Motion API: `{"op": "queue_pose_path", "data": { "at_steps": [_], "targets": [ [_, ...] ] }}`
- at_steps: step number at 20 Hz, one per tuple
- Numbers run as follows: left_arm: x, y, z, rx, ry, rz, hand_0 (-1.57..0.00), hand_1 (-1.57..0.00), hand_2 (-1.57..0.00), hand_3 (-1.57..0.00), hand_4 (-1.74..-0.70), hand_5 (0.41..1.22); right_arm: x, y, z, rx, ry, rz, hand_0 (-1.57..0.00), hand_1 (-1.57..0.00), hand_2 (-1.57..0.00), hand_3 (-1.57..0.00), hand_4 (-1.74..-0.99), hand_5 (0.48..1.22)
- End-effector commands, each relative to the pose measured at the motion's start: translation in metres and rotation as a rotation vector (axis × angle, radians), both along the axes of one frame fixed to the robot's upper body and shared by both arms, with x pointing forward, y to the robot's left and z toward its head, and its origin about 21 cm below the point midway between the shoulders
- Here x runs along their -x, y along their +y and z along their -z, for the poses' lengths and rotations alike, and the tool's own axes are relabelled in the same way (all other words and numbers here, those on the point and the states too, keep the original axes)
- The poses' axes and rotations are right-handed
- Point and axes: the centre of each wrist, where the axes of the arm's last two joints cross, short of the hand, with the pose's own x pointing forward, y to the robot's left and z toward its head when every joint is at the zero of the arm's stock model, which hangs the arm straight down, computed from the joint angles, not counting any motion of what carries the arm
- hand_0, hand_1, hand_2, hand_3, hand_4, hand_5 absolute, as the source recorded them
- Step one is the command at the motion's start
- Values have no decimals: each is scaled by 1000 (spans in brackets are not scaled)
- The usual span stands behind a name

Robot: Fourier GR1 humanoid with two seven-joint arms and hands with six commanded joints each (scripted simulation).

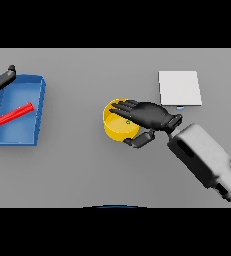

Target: Pick up the red beaker and tilt it to pour out 1 green nut into yellow bowl. Pick up the yellow bowl and place it on the metallic measuring scale.

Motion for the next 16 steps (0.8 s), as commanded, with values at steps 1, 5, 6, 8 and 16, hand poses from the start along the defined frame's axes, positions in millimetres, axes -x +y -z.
{"op": "queue_pose_path", "data": {
  "at_steps": [1,5,6,8,16],
  "targets": [
    [2,-1,0,2,-3,2,1,1,1,1,-786,728,-2,0,1,7,7,-15,1,1,1,1,-1224,653],
    [0,0,0,7,-10,-3,1,1,1,1,-798,725,-6,3,9,63,29,-47,1,1,1,1,-1249,669],
    [0,2,0,6,-6,0,1,1,1,1,-798,725,-5,7,12,73,31,-53,1,1,1,1,-1256,673],
    [3,-2,4,10,-8,5,1,1,1,1,-798,723,-8,9,13,95,50,-55,1,1,1,1,-1265,680],
    [3,-4,1,5,-6,2,1,1,1,1,-794,728,-11,8,27,121,86,-84,1,1,-9,-27,-1286,712]
  ]
}}
